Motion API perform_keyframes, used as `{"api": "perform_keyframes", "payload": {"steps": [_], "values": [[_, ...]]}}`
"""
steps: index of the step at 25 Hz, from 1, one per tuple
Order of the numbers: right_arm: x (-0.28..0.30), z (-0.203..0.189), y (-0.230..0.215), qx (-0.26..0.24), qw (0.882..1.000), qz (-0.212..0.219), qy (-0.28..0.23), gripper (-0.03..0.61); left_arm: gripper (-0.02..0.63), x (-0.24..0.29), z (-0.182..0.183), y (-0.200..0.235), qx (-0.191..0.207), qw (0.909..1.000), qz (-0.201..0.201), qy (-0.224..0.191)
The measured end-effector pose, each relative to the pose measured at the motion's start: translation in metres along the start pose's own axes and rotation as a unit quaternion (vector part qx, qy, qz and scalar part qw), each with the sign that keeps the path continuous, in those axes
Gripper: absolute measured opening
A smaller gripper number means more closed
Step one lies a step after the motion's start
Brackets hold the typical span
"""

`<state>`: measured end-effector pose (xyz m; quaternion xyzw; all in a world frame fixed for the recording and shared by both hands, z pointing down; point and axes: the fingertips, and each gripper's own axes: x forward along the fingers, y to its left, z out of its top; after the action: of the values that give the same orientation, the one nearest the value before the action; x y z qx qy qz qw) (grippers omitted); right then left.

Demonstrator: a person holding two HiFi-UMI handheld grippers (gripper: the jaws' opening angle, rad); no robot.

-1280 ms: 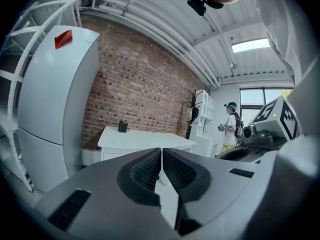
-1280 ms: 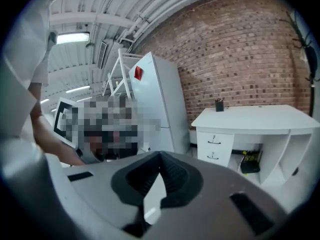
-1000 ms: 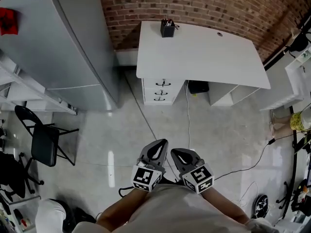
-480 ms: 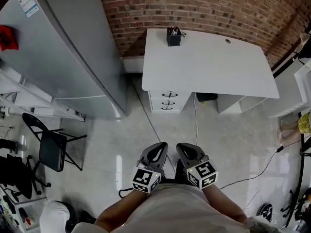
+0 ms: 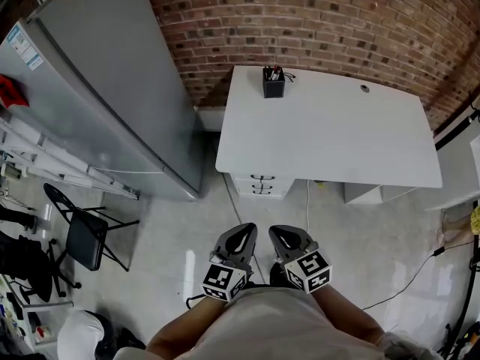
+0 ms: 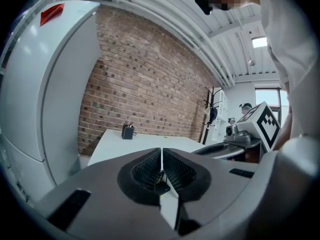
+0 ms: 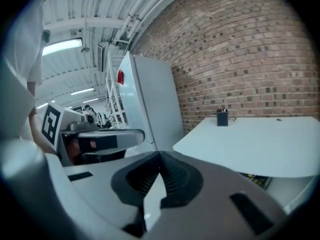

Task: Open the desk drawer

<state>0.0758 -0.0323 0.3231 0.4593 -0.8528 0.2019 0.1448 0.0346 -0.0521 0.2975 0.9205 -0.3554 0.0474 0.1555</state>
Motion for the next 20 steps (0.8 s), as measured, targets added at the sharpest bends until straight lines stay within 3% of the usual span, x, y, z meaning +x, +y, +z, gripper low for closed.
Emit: {"api": "perform_keyframes", "payload": {"steps": [13,18,20], "values": [[0.019,0.011,-0.072,-0.012,0.997,0.076,0.016,0.015,0.018,0.074,0.020,0.007,0.000,0.9971,0.076,-0.007],[0.032,0.006,-0.072,-0.013,0.996,0.082,0.021,0.015,0.018,0.080,0.017,0.024,-0.001,0.9965,0.084,-0.001],[0.036,0.004,-0.078,-0.014,0.998,0.065,0.020,0.015,0.018,0.081,0.015,0.030,-0.005,0.9973,0.073,0.003]]}}
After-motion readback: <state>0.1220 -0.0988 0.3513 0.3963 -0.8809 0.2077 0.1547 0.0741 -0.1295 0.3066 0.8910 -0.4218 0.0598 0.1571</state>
